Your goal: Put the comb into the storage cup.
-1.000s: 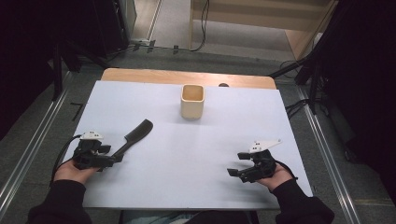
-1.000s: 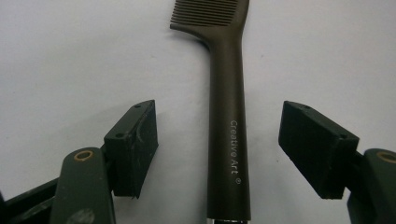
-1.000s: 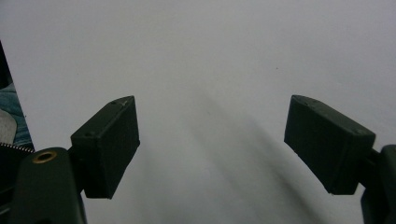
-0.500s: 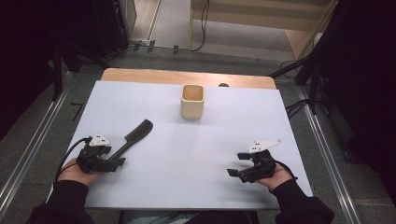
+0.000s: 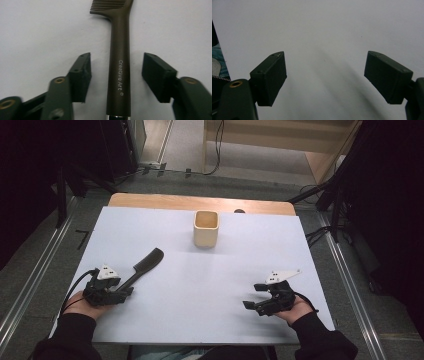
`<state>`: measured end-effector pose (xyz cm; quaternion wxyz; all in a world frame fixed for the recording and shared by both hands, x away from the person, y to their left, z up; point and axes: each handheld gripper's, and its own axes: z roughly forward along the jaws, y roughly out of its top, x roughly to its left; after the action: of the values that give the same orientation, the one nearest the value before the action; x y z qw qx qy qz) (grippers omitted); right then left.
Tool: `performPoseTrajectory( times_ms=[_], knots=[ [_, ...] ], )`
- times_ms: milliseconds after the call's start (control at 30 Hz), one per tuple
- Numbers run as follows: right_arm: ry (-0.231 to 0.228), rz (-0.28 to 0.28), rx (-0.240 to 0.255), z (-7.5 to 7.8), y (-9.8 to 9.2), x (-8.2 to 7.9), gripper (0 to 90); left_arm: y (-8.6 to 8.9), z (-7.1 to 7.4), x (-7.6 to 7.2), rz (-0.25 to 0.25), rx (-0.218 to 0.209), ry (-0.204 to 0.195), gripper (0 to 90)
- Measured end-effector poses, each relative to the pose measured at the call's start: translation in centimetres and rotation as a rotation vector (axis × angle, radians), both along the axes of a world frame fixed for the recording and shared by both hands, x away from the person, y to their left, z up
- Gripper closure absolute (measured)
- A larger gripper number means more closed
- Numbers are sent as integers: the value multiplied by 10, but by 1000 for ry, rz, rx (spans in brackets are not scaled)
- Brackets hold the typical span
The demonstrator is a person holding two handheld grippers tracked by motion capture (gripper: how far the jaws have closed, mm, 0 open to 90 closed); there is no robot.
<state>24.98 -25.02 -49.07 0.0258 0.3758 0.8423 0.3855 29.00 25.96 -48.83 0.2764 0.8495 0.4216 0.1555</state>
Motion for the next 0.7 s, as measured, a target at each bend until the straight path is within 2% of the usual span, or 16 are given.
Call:
performPoseTrajectory(
  times_ms=[233,367,700],
  knots=[
    [2,-2,2,0,0,0,162,-3,1,-1,-23,-2,13,626],
    [3,0,1,0,1,0,162,-3,2,1,-16,-8,18,700],
    [0,2,-2,-1,1,0,162,0,2,4,-10,-41,43,723]
  ],
)
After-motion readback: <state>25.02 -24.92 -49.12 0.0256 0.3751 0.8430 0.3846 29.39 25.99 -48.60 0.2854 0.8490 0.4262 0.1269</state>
